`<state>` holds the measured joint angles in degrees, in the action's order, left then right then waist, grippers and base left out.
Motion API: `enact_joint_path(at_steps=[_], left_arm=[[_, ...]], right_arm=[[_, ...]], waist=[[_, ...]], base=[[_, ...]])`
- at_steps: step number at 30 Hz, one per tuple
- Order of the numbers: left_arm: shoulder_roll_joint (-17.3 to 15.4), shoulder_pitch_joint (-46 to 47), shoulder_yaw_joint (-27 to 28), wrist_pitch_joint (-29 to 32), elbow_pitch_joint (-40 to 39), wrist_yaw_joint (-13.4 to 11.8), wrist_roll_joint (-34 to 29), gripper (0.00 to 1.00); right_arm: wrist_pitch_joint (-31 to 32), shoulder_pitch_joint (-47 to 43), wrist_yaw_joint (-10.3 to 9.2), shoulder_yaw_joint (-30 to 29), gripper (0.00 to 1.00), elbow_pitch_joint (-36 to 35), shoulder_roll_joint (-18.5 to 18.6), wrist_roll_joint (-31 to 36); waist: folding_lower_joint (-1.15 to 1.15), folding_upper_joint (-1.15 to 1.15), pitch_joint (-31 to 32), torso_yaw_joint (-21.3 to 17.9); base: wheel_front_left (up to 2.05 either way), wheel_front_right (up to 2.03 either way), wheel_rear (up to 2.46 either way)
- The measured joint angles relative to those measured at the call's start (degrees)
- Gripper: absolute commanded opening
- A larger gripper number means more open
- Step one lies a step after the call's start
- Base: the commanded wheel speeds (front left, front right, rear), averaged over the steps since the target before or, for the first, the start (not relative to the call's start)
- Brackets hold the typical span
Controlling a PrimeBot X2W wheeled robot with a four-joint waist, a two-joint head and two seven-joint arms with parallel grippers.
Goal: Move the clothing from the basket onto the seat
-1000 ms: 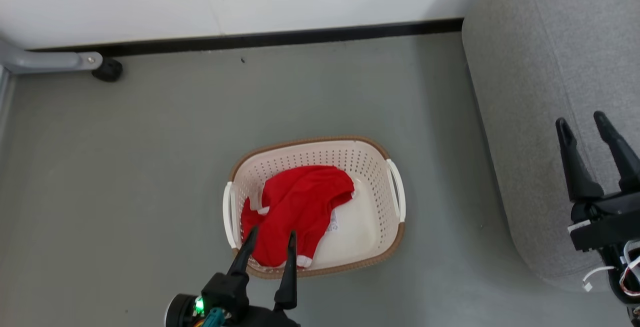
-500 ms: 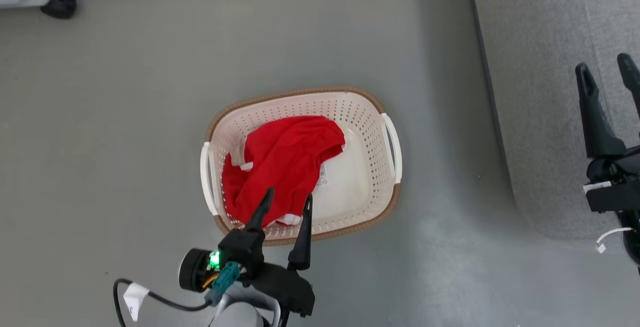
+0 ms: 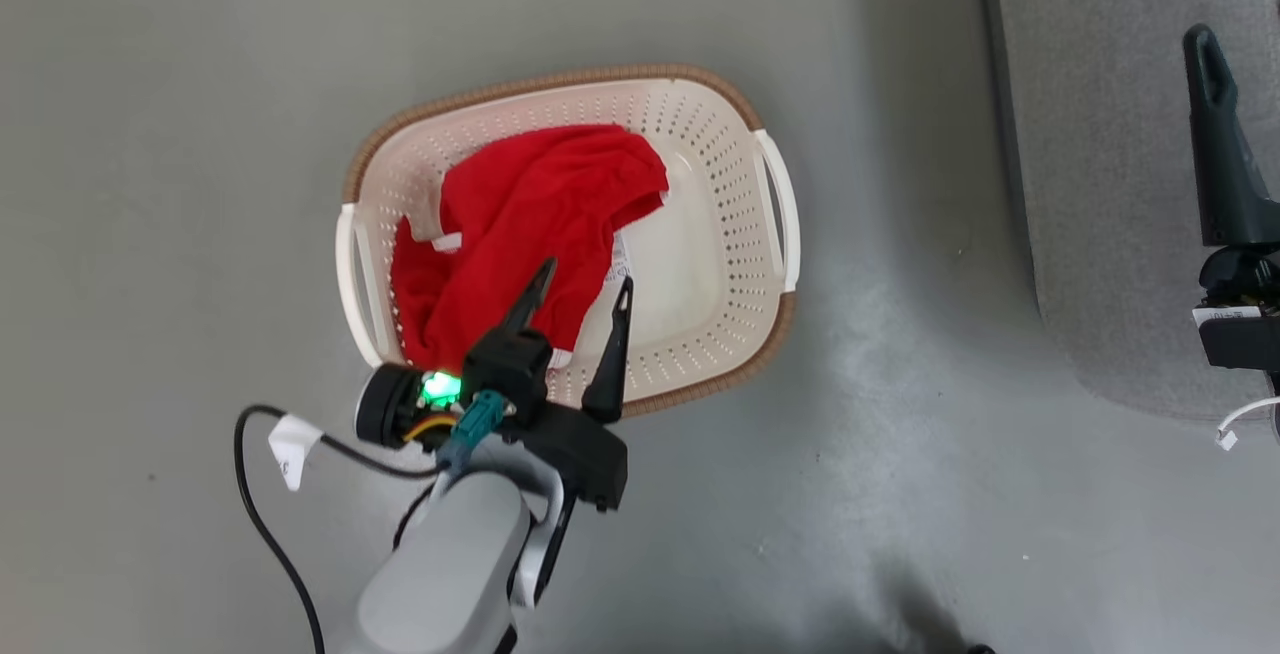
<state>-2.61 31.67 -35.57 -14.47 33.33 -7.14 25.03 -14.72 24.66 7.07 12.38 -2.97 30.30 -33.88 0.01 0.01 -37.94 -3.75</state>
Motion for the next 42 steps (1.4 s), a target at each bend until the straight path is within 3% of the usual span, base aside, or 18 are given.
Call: enact_joint_path(at_steps=[7,18,32,42], left_arm=[[0.11,8.03,-1.11,0.27,6.82,0.00,-0.08,1.00],[0.29,17.48,-0.48,7.71,16.70,0.00,-0.78,1.00],[0.41,26.54,1.48,17.79,26.29,0.00,-5.99,1.00],[0.43,28.21,3.79,19.76,28.54,0.00,-9.15,1.00]], right_arm=[[0.00,1.94,0.00,2.74,1.00,-3.61,1.74,-1.25],[0.00,5.69,0.01,5.13,1.00,-6.10,2.63,-3.50],[0.00,6.43,0.01,6.72,1.00,-6.17,2.60,-5.05],[0.00,6.56,0.01,7.36,1.00,-6.19,2.61,-5.24]], waist=[[0.00,0.00,-4.96,-0.78],[0.00,0.00,-12.04,-2.33],[-0.01,0.00,-16.87,-4.76],[-0.01,-0.01,-18.02,-4.93]], base=[[0.00,0.00,0.00],[0.00,0.00,0.00],[0.00,0.00,0.00],[0.00,0.00,0.00]])
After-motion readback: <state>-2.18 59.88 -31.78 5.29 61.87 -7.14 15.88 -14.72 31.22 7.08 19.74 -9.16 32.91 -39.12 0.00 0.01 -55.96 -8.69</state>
